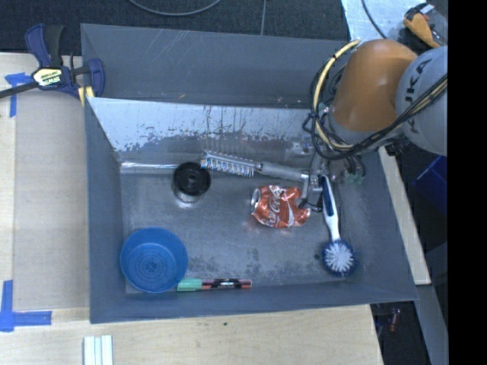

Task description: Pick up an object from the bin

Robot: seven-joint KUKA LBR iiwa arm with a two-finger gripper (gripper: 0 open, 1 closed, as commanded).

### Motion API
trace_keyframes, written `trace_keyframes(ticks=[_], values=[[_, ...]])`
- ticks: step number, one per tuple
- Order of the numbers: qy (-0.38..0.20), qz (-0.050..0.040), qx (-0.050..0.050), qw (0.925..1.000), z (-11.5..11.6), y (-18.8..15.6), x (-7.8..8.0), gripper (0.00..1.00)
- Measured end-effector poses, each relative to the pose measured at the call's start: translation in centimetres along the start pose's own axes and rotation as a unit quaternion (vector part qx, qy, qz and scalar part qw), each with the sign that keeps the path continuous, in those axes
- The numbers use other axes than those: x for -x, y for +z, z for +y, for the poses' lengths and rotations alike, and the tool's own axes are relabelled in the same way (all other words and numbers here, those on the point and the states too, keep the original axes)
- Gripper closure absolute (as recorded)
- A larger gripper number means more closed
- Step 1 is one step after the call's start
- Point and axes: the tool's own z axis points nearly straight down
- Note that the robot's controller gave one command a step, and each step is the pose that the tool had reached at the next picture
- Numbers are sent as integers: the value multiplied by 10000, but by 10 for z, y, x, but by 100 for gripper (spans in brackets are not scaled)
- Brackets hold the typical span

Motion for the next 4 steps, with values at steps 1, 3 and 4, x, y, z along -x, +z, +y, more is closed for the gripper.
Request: trace_keyframes(ticks=[1, 3, 4], values=[[-11, -41, -4, 10000, 0, -5, 2, 0], [659, -116, -5, 9978, 23, 1, -30, 0], [702, -67, 1, 9975, 25, 27, -34, 0]])
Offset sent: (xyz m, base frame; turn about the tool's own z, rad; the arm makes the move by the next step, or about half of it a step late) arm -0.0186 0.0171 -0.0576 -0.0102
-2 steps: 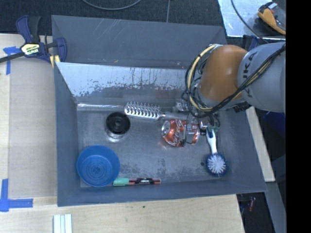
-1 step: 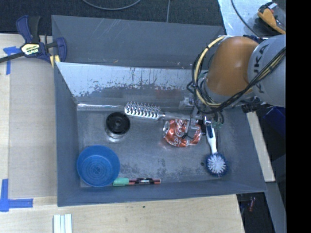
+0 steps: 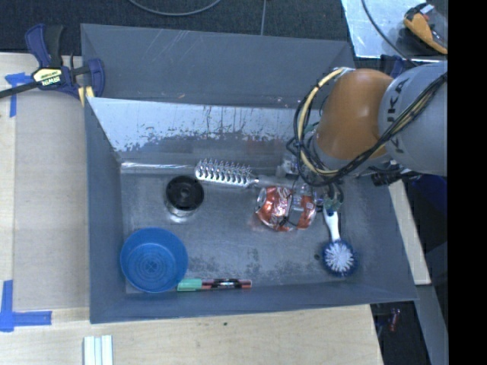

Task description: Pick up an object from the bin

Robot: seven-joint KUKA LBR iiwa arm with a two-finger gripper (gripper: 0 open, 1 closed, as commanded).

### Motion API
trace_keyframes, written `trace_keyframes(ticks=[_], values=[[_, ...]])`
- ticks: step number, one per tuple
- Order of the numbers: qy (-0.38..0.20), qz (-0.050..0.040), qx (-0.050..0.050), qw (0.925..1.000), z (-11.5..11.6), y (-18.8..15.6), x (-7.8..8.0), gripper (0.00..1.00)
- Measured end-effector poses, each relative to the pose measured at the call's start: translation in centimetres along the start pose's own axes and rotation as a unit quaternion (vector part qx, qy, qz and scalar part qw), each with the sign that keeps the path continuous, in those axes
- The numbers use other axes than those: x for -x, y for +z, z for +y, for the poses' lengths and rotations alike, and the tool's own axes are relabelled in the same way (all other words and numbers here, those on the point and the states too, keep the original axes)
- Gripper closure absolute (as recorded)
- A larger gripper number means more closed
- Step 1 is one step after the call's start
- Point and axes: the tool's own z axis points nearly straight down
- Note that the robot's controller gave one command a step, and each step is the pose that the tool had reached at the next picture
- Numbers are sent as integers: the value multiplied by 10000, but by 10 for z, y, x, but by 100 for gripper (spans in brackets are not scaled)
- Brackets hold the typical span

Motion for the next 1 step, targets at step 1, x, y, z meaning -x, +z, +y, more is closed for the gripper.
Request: trace_keyframes(ticks=[1], values=[[933, -136, 30, 9955, 2, 24, -2, 0]])
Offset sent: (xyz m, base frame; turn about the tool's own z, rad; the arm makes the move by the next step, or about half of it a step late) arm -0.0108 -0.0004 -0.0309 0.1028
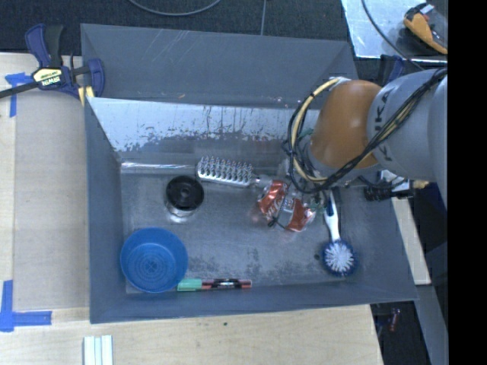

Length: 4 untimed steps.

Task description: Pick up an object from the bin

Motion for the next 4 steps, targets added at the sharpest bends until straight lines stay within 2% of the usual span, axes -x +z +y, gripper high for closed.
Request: trace_keyframes(ticks=[1, 2, 4], values=[[-278, -37, -5, 9996, -2, -4, 2, 100], [-358, -39, -6, 9994, -3, -5, 3, 100], [-353, 44, -23, 9994, -4, -60, 0, 100]])
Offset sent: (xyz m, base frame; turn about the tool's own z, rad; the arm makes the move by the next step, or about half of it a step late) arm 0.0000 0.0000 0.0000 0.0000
